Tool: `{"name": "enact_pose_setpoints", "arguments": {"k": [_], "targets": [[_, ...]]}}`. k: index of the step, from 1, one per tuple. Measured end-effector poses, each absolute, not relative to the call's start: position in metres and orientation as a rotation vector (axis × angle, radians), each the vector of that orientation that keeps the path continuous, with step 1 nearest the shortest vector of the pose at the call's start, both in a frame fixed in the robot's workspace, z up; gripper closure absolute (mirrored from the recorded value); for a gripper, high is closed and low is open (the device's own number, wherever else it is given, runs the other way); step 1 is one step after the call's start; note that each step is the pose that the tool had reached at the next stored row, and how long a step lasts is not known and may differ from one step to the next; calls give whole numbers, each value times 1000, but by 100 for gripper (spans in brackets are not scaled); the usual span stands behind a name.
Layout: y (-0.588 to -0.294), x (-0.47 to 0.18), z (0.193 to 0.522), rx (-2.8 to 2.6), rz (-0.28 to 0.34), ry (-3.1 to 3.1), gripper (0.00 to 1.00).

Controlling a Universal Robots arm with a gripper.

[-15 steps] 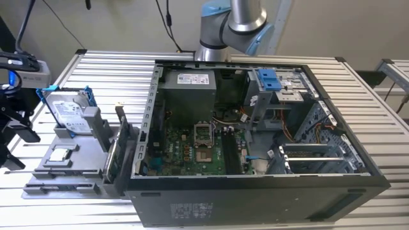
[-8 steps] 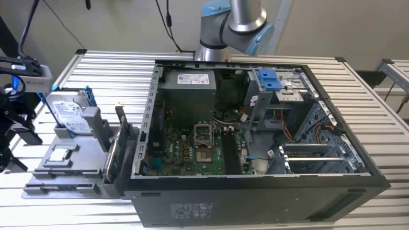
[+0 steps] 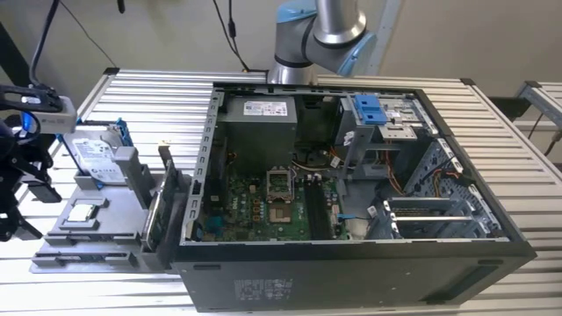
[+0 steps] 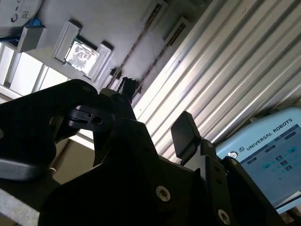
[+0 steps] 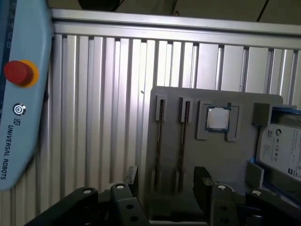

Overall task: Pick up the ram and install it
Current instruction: 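Pick up the ram and move it above insertion slot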

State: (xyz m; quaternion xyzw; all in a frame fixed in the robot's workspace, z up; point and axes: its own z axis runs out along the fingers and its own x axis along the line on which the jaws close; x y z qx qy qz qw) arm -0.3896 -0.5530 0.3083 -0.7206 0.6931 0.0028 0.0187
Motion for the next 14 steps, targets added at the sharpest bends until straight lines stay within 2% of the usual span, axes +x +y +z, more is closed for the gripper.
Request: {"name": "enact_pose_setpoints", "arguments": {"k": [14], "targets": [[-553,-390,293,-2237,9,2152,41]]}}
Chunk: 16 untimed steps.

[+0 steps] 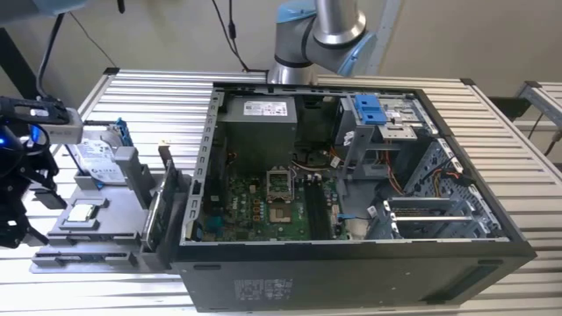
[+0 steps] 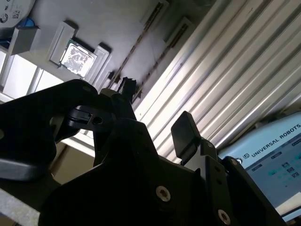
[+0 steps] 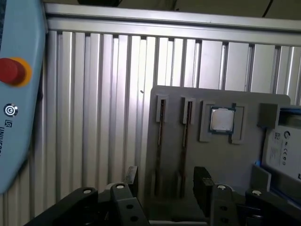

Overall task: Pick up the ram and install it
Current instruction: 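Pick up the ram and move it above insertion slot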

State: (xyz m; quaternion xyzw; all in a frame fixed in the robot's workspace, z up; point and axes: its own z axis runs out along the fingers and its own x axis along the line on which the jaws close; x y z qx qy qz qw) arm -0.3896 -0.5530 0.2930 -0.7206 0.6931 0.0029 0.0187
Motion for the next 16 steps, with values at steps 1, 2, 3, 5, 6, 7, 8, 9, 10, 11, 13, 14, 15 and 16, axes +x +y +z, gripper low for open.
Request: {"name": "enact_pose_setpoints", "arguments": {"k": [1,2,3,5,6,7,8,9,10,11,13,14,15,16], "targets": [[-553,-390,292,-2237,9,2152,41],[-553,-390,291,-2237,9,2152,41],[-553,-390,290,-2237,9,2152,41],[-553,-390,287,-2237,9,2152,41],[-553,-390,287,-2237,9,2152,41],[-553,-390,286,-2237,9,2152,41],[-553,-390,285,-2238,9,2152,41],[-553,-390,284,-2237,9,2152,41],[-553,-390,283,-2237,9,2152,41],[-553,-390,282,-2237,9,2152,41],[-553,-390,279,-2237,9,2152,41],[-553,-390,278,-2237,9,2152,41],[-553,-390,277,-2237,9,2152,41],[-553,-390,276,-2237,9,2152,41]]}}
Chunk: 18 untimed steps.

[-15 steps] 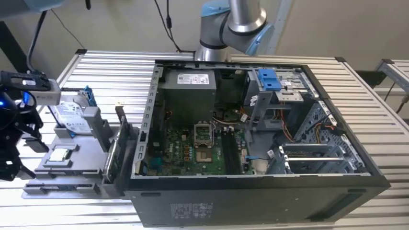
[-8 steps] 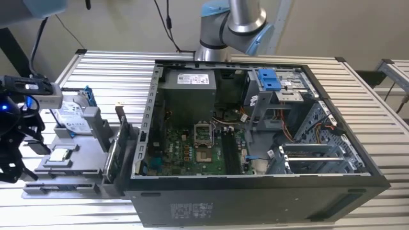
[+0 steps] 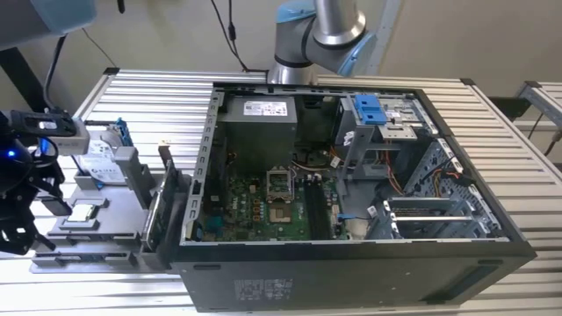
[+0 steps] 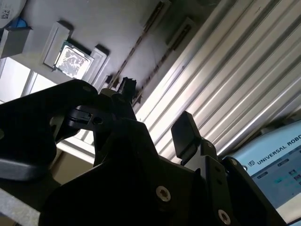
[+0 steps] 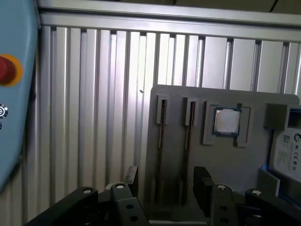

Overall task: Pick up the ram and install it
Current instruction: 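Pick up the ram and move it above insertion slot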

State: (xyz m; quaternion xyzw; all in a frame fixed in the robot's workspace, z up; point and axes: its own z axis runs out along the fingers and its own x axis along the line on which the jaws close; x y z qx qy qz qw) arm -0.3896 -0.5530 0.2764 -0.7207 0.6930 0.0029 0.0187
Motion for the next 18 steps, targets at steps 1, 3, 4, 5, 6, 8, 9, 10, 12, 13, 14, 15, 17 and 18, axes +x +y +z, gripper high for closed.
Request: {"name": "enact_pose_setpoints", "arguments": {"k": [1,3,4,5,6,8,9,10,12,13,14,15,17,18], "targets": [[-553,-390,275,-2237,9,2152,41],[-553,-390,273,-2238,9,2152,41],[-553,-390,272,-2238,9,2152,41],[-553,-390,271,-2238,9,2152,41],[-553,-390,270,-2238,9,2151,41],[-553,-390,268,-2238,9,2151,41],[-553,-390,267,-2238,9,2151,41],[-553,-390,266,-2238,9,2151,41],[-553,-390,264,-2238,9,2151,41],[-553,-390,263,-2238,9,2151,41],[-553,-390,262,-2238,9,2151,41],[-553,-390,260,-2238,9,2151,41],[-553,-390,258,-2238,9,2151,41],[-553,-390,257,-2238,9,2151,41]]}}
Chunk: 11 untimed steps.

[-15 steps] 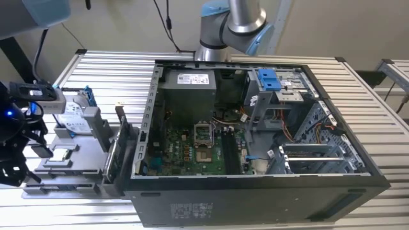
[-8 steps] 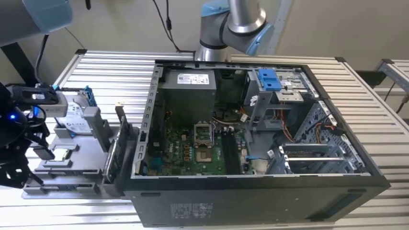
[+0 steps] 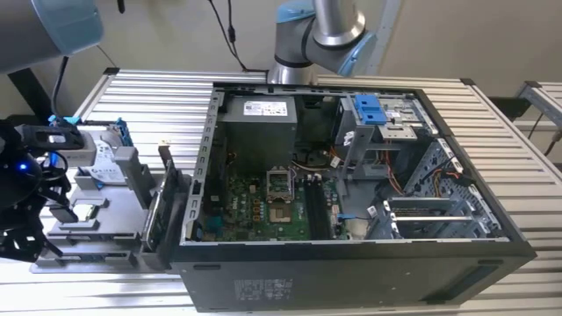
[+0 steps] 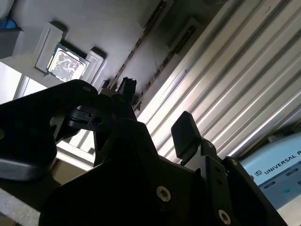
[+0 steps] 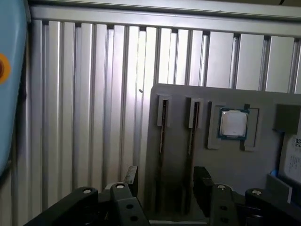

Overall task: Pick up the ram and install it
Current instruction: 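Pick up the ram and move it above insertion slot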

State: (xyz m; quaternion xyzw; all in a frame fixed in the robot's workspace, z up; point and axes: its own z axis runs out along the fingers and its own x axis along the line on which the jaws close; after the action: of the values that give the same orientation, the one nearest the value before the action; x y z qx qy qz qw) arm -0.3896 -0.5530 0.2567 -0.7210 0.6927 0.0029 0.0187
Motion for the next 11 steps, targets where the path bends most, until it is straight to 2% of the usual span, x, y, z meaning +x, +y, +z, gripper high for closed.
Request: {"name": "enact_pose_setpoints", "arguments": {"k": [11], "targets": [[-553,-390,245,-2239,9,2150,41]]}}
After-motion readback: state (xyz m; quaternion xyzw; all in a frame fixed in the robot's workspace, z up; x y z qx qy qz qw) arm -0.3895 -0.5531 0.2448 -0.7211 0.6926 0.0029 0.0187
